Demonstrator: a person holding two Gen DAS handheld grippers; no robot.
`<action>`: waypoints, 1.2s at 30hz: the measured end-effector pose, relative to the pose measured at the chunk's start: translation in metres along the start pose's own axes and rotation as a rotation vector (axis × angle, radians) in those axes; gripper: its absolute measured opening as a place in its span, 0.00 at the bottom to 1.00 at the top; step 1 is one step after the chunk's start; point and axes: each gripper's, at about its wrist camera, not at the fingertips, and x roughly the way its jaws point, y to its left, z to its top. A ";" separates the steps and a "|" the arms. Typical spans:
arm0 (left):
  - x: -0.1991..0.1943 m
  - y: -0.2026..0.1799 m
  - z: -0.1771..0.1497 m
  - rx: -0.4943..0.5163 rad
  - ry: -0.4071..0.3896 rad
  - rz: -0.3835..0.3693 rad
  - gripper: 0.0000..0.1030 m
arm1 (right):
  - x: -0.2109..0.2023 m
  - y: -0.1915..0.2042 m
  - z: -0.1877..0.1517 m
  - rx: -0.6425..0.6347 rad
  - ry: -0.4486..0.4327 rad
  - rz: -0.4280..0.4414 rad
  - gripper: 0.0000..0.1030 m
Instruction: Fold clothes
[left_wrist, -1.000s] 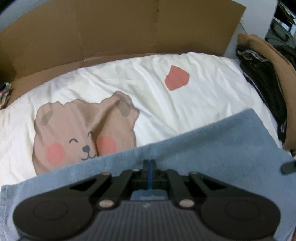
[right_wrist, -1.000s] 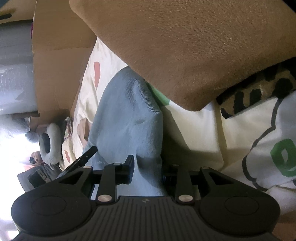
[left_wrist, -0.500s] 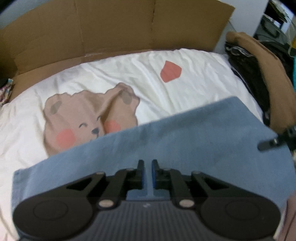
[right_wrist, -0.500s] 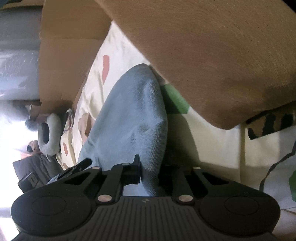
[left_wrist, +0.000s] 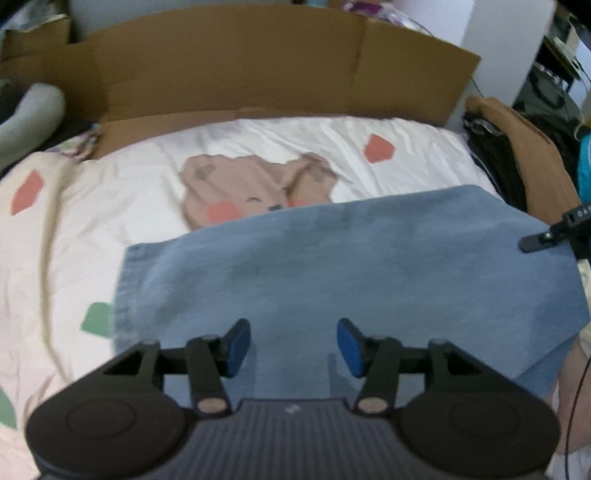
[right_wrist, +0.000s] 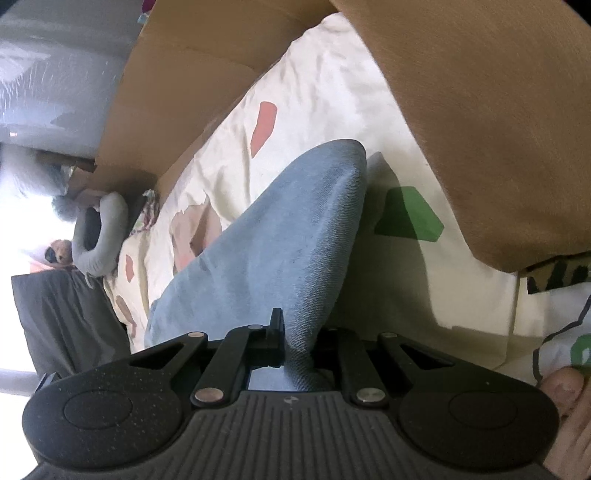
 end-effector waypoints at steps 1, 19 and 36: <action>-0.003 0.004 -0.003 -0.012 -0.012 0.006 0.61 | -0.002 0.003 0.000 -0.001 0.003 -0.009 0.06; -0.024 0.068 -0.033 -0.313 -0.129 0.043 0.68 | -0.014 0.133 0.005 -0.176 0.095 -0.160 0.06; -0.017 0.086 -0.071 -0.429 -0.174 -0.016 0.67 | 0.018 0.266 -0.015 -0.283 0.107 -0.299 0.06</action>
